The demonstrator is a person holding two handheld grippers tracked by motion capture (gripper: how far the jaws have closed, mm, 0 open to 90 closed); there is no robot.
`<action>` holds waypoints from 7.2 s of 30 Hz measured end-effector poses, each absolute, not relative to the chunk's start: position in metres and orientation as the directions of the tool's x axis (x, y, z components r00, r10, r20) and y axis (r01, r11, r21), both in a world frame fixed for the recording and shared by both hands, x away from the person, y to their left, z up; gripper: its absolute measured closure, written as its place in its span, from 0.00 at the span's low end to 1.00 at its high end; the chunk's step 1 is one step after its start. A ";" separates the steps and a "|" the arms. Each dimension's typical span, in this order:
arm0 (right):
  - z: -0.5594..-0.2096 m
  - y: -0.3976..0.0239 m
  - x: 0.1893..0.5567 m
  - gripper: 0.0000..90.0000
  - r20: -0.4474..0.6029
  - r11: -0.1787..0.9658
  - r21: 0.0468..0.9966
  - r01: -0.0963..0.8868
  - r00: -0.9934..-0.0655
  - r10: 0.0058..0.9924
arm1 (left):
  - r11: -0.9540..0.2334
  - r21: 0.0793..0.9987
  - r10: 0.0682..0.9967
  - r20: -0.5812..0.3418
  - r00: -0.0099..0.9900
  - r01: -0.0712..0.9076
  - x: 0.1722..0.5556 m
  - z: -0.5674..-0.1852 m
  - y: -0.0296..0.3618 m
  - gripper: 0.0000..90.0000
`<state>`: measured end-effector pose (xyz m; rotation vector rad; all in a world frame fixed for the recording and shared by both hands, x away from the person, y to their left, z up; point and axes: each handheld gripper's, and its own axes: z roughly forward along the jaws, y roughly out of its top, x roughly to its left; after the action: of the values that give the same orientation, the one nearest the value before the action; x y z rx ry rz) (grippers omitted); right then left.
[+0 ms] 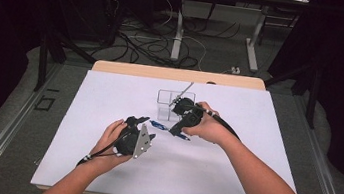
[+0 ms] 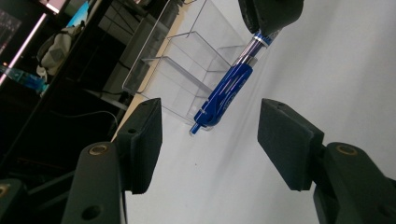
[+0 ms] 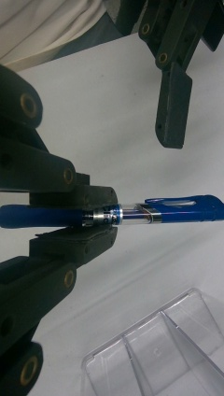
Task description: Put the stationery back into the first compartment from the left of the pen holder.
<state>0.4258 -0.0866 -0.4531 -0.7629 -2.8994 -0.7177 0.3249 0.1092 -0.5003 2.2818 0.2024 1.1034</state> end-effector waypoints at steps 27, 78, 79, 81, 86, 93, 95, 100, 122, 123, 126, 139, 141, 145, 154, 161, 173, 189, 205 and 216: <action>-0.456 -0.079 0.420 0.89 0.181 0.781 0.406 0.475 -0.879 0.440 | -0.910 0.311 0.096 0.800 0.592 -0.274 0.323 -0.522 0.079 0.64; -0.452 -0.099 0.412 0.51 0.137 0.747 0.508 0.428 -0.897 0.421 | -0.966 0.132 -0.018 0.825 0.565 -0.224 0.332 -0.521 0.089 0.87; -0.452 -0.101 0.412 0.49 0.136 0.744 0.515 0.427 -0.897 0.421 | -0.966 0.141 -0.006 0.823 0.568 -0.215 0.333 -0.519 0.091 0.87; -0.454 -0.106 0.412 0.45 0.127 0.740 0.522 0.424 -0.897 0.424 | -0.959 0.201 0.052 0.817 0.575 -0.199 0.336 -0.519 0.093 0.87; -0.459 -0.115 0.408 0.37 0.130 0.717 0.547 0.432 -0.890 0.437 | -0.944 0.290 0.145 0.794 0.590 -0.158 0.341 -0.513 0.099 0.87; -0.463 -0.129 0.400 0.26 0.113 0.678 0.570 0.464 -0.862 0.495 | -0.900 0.426 0.289 0.740 0.607 -0.092 0.350 -0.503 0.106 0.87; -0.463 -0.133 0.397 0.23 0.102 0.667 0.583 0.463 -0.857 0.506 | -0.888 0.454 0.320 0.728 0.607 -0.077 0.352 -0.498 0.108 0.87; -0.466 -0.143 0.391 0.17 0.095 0.631 0.613 0.475 -0.837 0.539 | -0.823 0.567 0.422 0.651 0.632 -0.035 0.359 -0.484 0.112 0.87; -0.483 -0.181 0.372 0.00 0.073 0.463 0.732 0.500 -0.733 0.676 | -0.477 0.860 0.685 0.235 0.690 0.180 0.402 -0.429 0.116 0.87; -0.484 -0.182 0.371 0.00 0.081 0.457 0.728 0.511 -0.727 0.682 | -0.454 0.869 0.689 0.203 0.695 0.195 0.404 -0.427 0.117 0.87; -0.488 -0.185 0.370 0.00 0.077 0.445 0.742 0.501 -0.723 0.687 | -0.367 0.904 0.712 0.123 0.691 0.217 0.412 -0.422 0.117 0.87; -0.492 -0.193 0.369 0.00 0.002 0.421 0.773 0.475 -0.664 0.747 | -0.146 0.949 0.740 -0.082 0.667 0.278 0.437 -0.408 0.114 0.87; -0.493 -0.194 0.369 0.00 0.007 0.411 0.777 0.477 -0.659 0.752 | -0.128 0.950 0.740 -0.099 0.665 0.284 0.440 -0.408 0.111 0.87; -0.494 -0.197 0.370 0.00 0.000 0.409 0.769 0.490 -0.641 0.768 | -0.101 0.949 0.744 -0.127 0.657 0.298 0.445 -0.410 0.106 0.87; -0.498 -0.201 0.371 0.00 -0.021 0.386 0.787 0.480 -0.605 0.796 | -0.052 0.935 0.763 -0.189 0.618 0.351 0.460 -0.422 0.099 0.87; -0.500 -0.202 0.372 0.00 -0.019 0.379 0.790 0.482 -0.599 0.801 | -0.026 0.919 0.783 -0.225 0.580 0.392 0.471 -0.433 0.094 0.87; -0.503 -0.202 0.372 0.00 -0.011 0.375 0.788 0.489 -0.598 0.802 | -0.060 0.887 0.810 -0.225 0.542 0.458 0.478 -0.448 0.084 0.87; -0.507 -0.200 0.372 0.00 0.008 0.387 0.773 0.503 -0.618 0.786 | -0.061 0.863 0.831 -0.235 0.504 0.502 0.480 -0.472 0.081 0.87; -0.509 -0.198 0.372 0.00 0.013 0.395 0.765 0.508 -0.626 0.780 | -0.066 0.845 0.821 -0.256 0.511 0.530 0.479 -0.474 0.087 0.87; -0.508 -0.201 0.372 0.00 0.015 0.389 0.761 0.520 -0.613 0.790 | -0.055 0.879 0.803 -0.243 0.545 0.473 0.468 -0.456 0.100 0.62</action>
<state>0.3719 -0.2008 -0.5075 -1.4301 -2.8950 -1.3490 0.4676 0.1005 -0.4560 1.6994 1.0790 0.3803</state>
